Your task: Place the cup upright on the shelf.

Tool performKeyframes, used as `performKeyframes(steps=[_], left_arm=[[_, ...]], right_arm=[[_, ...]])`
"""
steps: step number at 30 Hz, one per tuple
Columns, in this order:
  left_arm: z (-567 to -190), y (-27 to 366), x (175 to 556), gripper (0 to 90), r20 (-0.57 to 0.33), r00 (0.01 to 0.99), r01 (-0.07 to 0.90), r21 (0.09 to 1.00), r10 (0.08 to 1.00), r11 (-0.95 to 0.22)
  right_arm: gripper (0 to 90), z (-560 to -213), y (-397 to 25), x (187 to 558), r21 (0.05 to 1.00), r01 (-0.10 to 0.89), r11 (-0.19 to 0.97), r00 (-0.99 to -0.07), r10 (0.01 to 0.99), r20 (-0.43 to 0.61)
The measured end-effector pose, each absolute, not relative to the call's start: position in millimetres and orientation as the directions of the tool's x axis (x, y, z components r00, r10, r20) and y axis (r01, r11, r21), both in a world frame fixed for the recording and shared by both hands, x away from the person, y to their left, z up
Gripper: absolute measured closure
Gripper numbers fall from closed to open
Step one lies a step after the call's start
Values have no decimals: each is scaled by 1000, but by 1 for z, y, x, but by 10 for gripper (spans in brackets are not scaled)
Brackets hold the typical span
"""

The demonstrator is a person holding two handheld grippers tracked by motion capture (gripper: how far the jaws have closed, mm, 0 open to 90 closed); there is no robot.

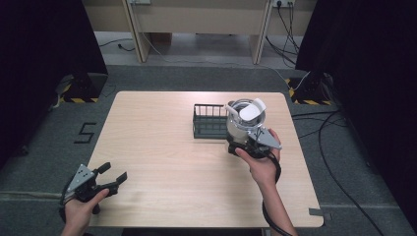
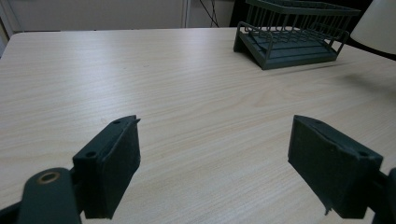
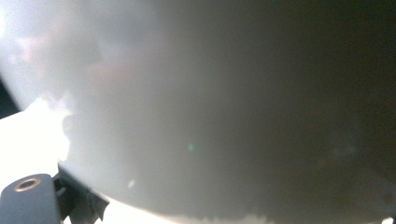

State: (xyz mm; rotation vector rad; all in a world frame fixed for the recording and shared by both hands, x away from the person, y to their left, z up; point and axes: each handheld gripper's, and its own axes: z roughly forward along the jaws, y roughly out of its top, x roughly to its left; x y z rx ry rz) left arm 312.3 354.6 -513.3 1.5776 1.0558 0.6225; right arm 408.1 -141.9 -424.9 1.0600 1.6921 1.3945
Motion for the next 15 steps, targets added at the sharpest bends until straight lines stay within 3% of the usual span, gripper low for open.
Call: performKeyframes(steps=[15], left_arm=[[-513, 355, 312, 163, -134, 468, 305, 952, 874, -17]], right_arm=[[110, -406, -136, 424, 986, 143, 87, -425, 905, -18]])
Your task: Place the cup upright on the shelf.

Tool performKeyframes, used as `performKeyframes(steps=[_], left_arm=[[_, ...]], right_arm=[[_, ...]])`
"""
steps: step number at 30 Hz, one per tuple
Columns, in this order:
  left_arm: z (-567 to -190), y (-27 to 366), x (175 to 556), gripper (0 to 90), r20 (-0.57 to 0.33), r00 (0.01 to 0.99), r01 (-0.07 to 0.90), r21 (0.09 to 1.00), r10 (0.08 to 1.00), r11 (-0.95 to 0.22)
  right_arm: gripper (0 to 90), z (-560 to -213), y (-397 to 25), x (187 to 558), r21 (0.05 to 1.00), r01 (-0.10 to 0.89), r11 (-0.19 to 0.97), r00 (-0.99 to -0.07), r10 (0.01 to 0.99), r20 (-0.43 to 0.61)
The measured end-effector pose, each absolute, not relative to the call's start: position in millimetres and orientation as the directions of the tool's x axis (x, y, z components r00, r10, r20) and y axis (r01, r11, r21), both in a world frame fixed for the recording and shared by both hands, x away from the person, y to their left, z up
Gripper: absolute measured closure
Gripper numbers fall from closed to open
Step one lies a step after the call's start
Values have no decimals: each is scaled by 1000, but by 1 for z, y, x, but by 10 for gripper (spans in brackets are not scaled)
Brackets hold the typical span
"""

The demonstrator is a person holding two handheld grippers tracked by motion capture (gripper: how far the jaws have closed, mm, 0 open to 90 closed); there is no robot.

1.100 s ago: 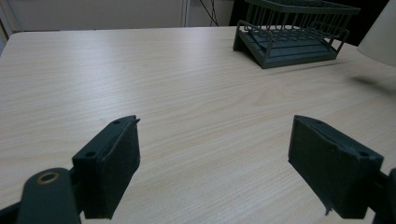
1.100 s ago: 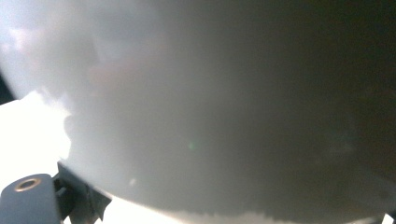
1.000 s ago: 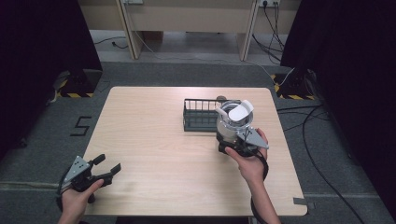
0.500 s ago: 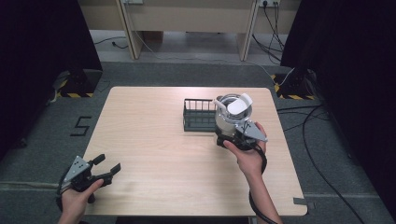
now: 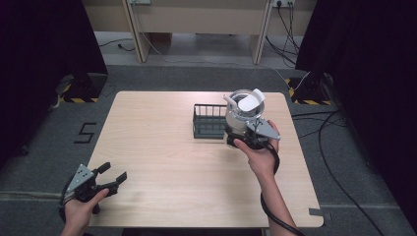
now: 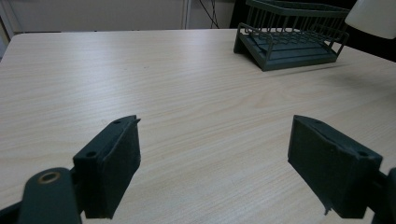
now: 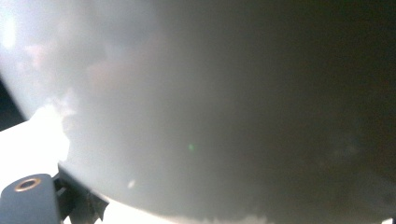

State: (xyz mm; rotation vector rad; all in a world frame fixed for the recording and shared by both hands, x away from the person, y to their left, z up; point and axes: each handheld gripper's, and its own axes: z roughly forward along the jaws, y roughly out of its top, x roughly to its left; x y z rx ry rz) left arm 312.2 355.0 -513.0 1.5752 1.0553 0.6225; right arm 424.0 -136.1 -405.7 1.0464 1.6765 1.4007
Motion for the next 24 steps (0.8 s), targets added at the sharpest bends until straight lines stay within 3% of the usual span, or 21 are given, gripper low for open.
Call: performKeyframes(steps=[24], left_arm=[[-513, 355, 312, 163, -139, 467, 303, 953, 873, -11]], right_arm=[[109, -385, -125, 447, 988, 125, 86, -423, 906, -25]])
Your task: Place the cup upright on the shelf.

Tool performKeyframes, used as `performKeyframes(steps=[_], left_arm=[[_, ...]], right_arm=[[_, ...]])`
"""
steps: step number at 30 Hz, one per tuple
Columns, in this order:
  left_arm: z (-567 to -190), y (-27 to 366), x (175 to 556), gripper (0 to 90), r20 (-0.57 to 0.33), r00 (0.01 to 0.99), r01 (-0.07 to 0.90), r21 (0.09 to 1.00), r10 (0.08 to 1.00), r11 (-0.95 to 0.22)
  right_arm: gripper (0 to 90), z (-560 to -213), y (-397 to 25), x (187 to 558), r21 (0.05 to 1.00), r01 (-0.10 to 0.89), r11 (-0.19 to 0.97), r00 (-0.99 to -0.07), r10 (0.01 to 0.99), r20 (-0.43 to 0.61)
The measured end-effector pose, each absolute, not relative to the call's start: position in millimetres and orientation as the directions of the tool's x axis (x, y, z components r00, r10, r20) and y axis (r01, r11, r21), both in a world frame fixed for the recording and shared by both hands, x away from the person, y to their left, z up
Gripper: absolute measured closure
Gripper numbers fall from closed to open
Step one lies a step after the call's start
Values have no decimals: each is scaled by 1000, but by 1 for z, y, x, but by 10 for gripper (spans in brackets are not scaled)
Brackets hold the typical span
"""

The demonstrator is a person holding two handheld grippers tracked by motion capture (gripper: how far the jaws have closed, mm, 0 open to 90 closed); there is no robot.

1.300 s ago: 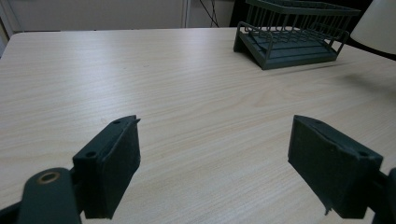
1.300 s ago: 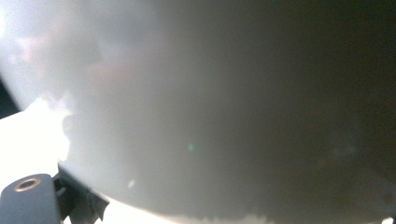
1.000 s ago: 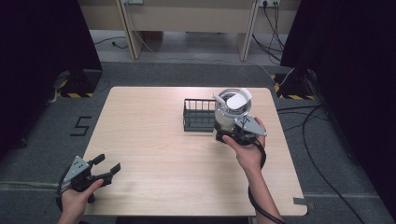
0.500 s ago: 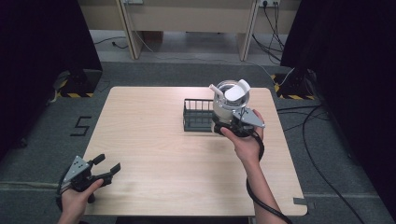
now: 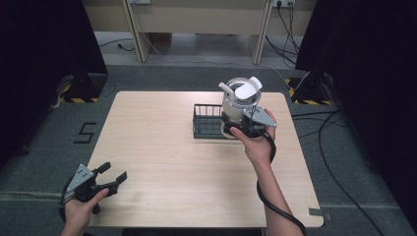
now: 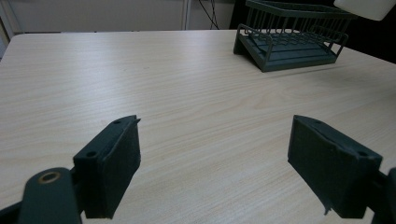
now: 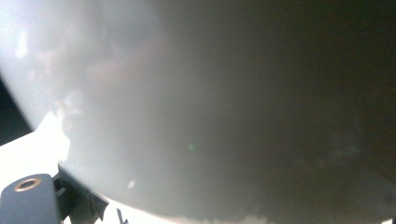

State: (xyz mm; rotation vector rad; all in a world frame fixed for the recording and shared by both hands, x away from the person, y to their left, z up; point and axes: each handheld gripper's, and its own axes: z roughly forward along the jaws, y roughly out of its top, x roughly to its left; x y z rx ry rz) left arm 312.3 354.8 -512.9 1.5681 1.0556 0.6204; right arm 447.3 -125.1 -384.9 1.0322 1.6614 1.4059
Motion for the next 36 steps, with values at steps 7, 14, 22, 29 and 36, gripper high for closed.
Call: performKeyframes(steps=[7, 14, 22, 29, 36], left_arm=[[-513, 355, 312, 163, -139, 467, 304, 953, 873, -10], [-513, 354, 313, 163, -140, 467, 303, 953, 873, -10], [-513, 355, 313, 163, -145, 467, 303, 953, 872, -4], [-513, 355, 313, 164, -144, 466, 304, 953, 873, -5], [-514, 355, 313, 164, -146, 466, 304, 953, 873, -3]], right_arm=[[110, -379, -121, 457, 989, 120, 86, -420, 907, -28], [110, -375, -115, 466, 990, 119, 79, -421, 907, -21], [110, -375, -109, 479, 988, 132, 77, -420, 908, -14], [110, -374, -104, 490, 987, 139, 76, -419, 908, -11], [110, -373, -99, 501, 986, 145, 81, -412, 911, -14]])
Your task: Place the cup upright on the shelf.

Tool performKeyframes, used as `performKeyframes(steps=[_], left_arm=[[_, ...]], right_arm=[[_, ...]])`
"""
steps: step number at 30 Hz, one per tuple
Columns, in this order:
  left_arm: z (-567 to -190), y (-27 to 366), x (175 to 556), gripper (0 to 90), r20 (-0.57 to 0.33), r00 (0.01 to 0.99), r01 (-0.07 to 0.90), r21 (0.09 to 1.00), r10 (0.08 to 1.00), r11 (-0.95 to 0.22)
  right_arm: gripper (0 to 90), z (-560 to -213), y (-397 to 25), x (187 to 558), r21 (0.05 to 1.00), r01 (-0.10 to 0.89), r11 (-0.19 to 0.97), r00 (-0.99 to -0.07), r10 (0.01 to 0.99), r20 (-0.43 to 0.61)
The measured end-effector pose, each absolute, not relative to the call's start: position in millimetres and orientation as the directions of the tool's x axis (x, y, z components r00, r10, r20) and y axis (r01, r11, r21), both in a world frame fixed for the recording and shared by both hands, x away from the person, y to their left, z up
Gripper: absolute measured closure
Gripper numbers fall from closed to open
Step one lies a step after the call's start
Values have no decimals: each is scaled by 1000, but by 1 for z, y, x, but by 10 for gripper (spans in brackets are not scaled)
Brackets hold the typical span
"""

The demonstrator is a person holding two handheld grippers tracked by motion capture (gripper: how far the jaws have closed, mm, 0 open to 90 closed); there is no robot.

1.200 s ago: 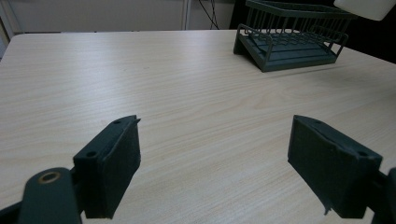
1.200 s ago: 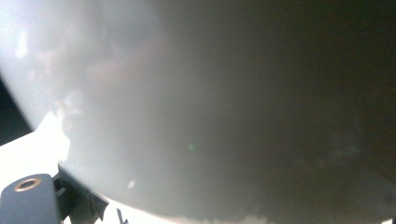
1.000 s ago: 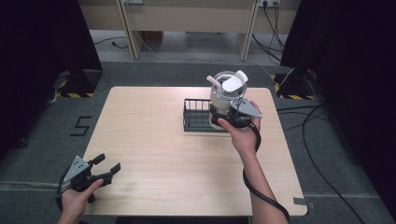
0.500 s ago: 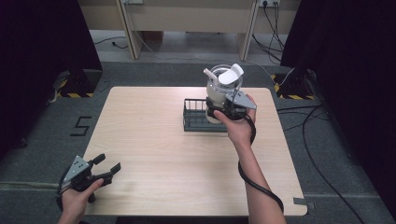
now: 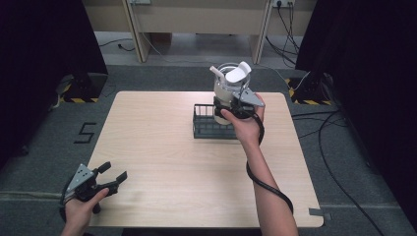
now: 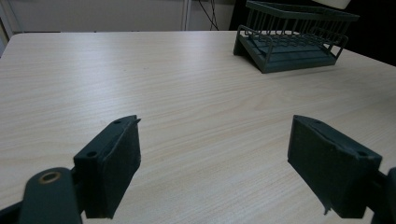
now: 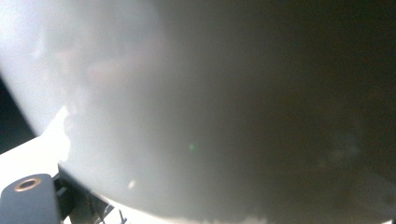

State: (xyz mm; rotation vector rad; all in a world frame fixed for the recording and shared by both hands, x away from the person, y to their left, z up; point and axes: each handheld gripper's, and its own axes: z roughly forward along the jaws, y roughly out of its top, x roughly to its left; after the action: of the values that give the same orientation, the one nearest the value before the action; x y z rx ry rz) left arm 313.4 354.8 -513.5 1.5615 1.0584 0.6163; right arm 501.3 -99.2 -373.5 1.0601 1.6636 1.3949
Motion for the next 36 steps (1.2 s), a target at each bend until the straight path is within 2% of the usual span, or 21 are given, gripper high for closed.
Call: performKeyframes(steps=[16, 36], left_arm=[[-514, 355, 314, 165, -149, 466, 303, 953, 872, 1], [-514, 355, 314, 165, -154, 467, 304, 953, 871, 6]], right_arm=[[110, -377, -92, 522, 983, 162, 84, -401, 916, -12], [109, -399, -85, 539, 971, 220, 89, -388, 921, 3]])
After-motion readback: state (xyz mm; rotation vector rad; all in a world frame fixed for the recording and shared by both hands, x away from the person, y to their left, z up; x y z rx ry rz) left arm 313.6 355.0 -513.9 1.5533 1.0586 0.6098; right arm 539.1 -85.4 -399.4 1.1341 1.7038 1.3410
